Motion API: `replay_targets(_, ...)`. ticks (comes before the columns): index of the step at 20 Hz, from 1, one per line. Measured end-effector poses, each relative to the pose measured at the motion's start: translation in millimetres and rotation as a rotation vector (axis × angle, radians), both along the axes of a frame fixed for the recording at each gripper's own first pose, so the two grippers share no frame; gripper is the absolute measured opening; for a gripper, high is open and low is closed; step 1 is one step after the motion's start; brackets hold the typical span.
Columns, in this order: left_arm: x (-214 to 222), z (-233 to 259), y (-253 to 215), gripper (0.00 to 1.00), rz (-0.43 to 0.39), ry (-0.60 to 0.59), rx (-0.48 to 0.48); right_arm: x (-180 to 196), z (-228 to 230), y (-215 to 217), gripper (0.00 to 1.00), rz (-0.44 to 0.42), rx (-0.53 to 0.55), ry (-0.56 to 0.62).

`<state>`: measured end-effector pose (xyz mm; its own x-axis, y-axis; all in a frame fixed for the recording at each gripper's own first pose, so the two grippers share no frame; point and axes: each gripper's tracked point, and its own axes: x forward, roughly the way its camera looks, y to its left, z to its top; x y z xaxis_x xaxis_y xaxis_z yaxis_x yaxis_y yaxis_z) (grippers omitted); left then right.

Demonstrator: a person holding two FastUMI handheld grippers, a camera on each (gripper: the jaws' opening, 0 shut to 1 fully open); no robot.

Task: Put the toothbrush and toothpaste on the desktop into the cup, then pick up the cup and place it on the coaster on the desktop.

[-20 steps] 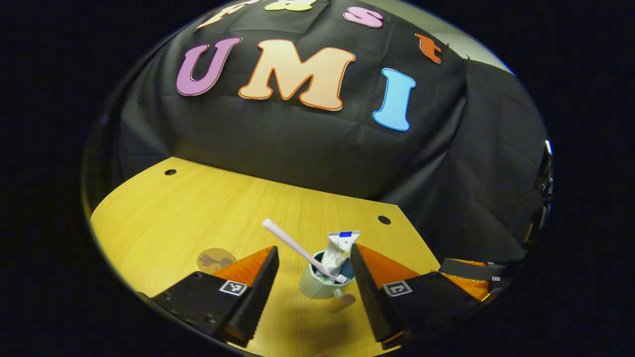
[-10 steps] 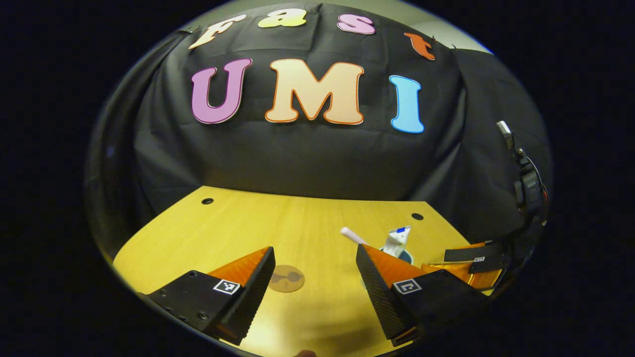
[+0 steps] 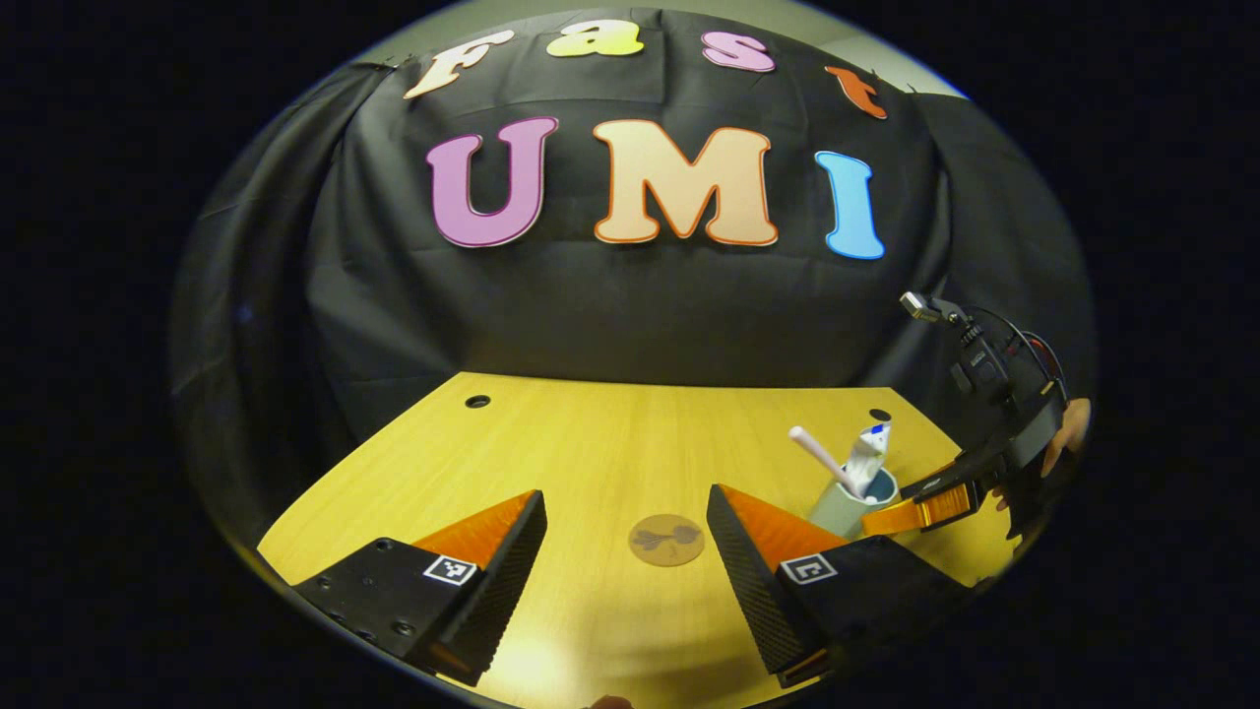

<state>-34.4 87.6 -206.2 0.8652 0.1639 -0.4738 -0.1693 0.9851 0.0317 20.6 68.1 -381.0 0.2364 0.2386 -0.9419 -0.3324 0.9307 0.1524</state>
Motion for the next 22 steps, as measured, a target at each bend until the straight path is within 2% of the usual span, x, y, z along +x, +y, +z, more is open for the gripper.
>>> replay_targets(2, -7, -1, 12, 0.95, 0.022, 0.006, 0.002, -2, -13, 2, 0.95, 0.022, -0.036, 0.049)
replay_targets(3, -10, -1, 16, 0.95, 0.034, 0.009, 0.009, -3, -20, 4, 0.99, 0.032, -0.049, 0.068)
replay_targets(4, -15, -2, 25, 0.95, 0.049, 0.01, 0.013, -5, -27, 6, 0.94, 0.043, -0.065, 0.097)
replay_targets(6, -19, -2, 35, 0.95, 0.065, 0.011, 0.017, -6, -38, 4, 0.91, 0.048, -0.1, 0.121)
replay_targets(7, -21, -2, 39, 0.95, 0.071, 0.013, 0.018, -6, -42, 2, 0.95, 0.045, -0.115, 0.127)
replay_targets(8, -23, -4, 43, 0.95, 0.076, 0.013, 0.021, -5, -46, 2, 0.93, 0.042, -0.126, 0.131)
replay_targets(12, -25, -2, 55, 0.95, 0.086, 0.011, 0.027, -2, -52, -4, 0.76, 0.021, -0.142, 0.155)
replay_targets(15, -25, -2, 64, 0.95, 0.086, 0.011, 0.027, -10, -58, -7, 0.63, 0.053, -0.174, 0.182)
replay_targets(16, -24, -2, 67, 0.95, 0.086, 0.013, 0.031, -13, -60, -9, 0.54, 0.059, -0.179, 0.199)
replay_targets(17, -25, 0, 68, 0.95, 0.086, 0.015, 0.034, -12, -62, -9, 0.29, 0.062, -0.178, 0.193)
replay_targets(18, -25, -1, 70, 0.95, 0.086, 0.015, 0.034, -11, -59, -6, 0.32, 0.062, -0.179, 0.191)
replay_targets(20, -26, 0, 73, 0.95, 0.085, 0.015, 0.026, -11, -59, -4, 0.29, 0.059, -0.175, 0.188)
replay_targets(22, -24, -2, 77, 0.95, 0.089, 0.019, 0.02, -13, -58, -1, 0.31, 0.055, -0.163, 0.195)
